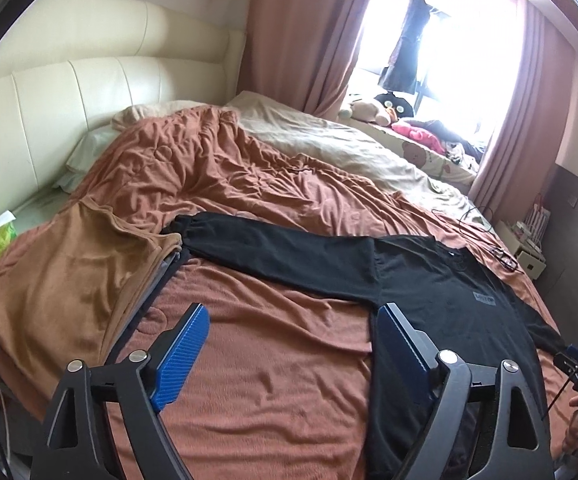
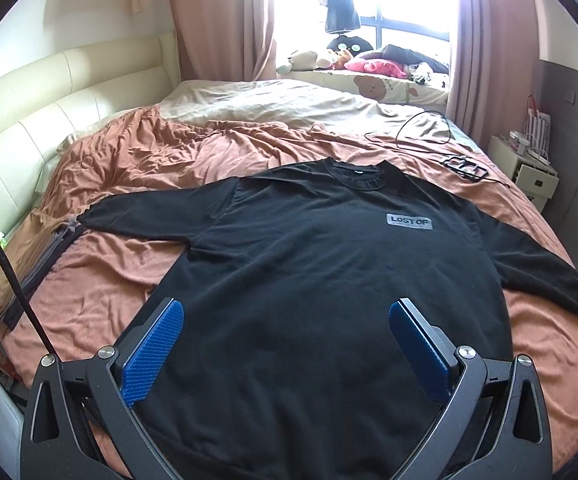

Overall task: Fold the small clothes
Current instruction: 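Move the left tool down toward the sweatshirt's sleeve cuff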

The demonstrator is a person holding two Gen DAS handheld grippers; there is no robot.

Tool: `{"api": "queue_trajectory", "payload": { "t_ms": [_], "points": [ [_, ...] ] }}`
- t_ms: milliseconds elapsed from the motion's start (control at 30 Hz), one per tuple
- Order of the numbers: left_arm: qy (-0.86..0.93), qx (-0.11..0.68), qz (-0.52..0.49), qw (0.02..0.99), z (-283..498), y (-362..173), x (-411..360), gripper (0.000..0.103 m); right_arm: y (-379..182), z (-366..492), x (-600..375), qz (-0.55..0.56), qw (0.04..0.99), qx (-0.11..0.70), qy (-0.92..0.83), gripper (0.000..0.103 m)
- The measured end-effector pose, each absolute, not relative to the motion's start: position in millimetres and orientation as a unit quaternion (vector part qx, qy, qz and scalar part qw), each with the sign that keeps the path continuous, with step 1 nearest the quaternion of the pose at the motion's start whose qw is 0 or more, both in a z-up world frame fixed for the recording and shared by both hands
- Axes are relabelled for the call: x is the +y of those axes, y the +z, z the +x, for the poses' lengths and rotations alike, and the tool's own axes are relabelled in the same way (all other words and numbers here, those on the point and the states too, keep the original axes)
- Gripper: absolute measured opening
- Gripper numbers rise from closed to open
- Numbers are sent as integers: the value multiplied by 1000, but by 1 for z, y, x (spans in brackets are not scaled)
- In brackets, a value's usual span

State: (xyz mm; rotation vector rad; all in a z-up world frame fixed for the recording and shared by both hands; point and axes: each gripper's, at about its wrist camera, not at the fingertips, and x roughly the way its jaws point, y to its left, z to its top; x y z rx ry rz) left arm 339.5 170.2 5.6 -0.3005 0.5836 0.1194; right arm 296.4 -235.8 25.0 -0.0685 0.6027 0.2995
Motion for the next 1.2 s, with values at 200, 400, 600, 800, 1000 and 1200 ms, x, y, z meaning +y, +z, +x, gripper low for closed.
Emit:
{"api": "queue_trajectory", "payload": {
  "t_ms": [200, 400, 600, 800, 1000, 1200],
  "points": [
    [66, 317, -154, 934, 394, -7, 189, 71, 20, 331, -231, -23, 937, 306, 168, 99],
    [72, 346, -171, 920, 443, -21, 205, 64, 15, 367, -226, -23, 931, 319, 175, 83],
    [95, 370, -179, 906, 487, -38, 219, 59, 4, 406, -215, -16, 921, 336, 196, 74],
    [119, 402, -181, 889, 530, -65, 232, 52, -5, 440, -204, -17, 914, 344, 217, 70],
    [139, 437, -179, 870, 570, -98, 240, 49, -20, 474, -189, -25, 905, 357, 230, 57],
    [165, 469, -173, 850, 601, -136, 248, 47, -35, 501, -177, -24, 897, 372, 238, 50]
  ]
}}
